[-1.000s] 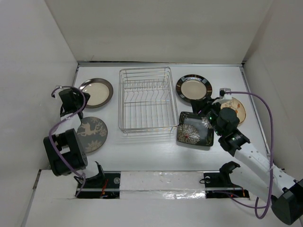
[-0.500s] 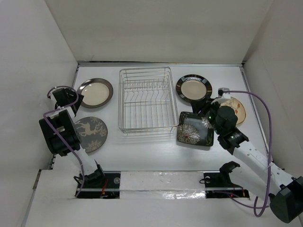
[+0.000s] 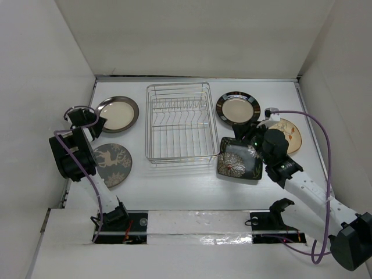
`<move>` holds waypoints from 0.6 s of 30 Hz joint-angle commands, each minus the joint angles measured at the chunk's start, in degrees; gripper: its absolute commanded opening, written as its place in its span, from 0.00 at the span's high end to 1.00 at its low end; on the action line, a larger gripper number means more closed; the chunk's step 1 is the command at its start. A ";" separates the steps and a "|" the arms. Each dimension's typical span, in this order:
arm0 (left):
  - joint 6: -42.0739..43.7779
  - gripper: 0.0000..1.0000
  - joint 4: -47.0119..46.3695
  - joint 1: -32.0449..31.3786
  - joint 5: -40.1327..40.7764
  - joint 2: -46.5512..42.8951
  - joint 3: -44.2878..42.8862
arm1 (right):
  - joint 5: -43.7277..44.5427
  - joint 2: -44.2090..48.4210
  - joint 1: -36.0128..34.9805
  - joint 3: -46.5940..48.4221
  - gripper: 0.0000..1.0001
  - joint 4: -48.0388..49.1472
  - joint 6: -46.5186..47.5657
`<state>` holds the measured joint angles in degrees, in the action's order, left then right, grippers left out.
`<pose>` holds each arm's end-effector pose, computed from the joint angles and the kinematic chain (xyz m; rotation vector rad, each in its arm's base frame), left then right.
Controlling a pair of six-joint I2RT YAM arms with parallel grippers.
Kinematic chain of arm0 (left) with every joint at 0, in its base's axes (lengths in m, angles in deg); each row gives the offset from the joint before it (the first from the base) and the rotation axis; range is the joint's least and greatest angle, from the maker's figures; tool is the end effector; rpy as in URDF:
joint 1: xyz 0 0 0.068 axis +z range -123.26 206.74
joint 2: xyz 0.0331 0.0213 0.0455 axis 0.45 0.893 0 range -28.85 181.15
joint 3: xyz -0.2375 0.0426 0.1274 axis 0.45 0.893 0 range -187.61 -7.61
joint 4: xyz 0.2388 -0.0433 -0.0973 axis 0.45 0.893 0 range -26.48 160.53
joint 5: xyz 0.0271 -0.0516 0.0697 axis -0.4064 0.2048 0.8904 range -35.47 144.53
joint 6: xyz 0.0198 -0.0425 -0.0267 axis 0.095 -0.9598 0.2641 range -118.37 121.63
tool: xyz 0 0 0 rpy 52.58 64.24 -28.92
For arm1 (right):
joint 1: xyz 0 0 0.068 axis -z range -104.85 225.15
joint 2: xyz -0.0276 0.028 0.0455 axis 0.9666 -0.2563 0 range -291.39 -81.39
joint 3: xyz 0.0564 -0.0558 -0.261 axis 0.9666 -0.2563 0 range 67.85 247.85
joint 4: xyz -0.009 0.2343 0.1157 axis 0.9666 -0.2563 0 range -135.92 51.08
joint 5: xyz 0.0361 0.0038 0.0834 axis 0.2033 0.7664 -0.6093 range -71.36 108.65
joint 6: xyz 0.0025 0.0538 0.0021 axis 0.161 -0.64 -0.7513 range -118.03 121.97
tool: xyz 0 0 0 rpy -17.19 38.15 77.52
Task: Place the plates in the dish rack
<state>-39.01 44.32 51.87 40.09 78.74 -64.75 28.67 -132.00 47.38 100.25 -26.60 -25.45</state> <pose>0.3612 0.1595 0.1582 -1.0244 1.8631 -0.4273 0.1909 0.0934 0.2868 0.1293 1.7002 0.5782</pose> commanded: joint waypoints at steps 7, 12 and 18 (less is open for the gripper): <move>-3.21 0.61 -5.58 0.01 -3.49 2.62 -0.95 | 0.26 0.51 0.35 2.05 0.56 1.13 0.79; -3.65 0.78 -6.90 0.01 -2.27 2.62 0.01 | -0.97 0.86 0.35 2.23 0.56 1.04 0.79; -5.59 1.00 -13.38 0.01 -2.35 -0.80 3.53 | -1.15 1.83 0.35 2.05 0.56 0.96 1.05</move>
<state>-43.80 35.93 51.91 37.36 81.54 -63.13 28.05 -131.45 47.38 100.25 -26.82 -25.40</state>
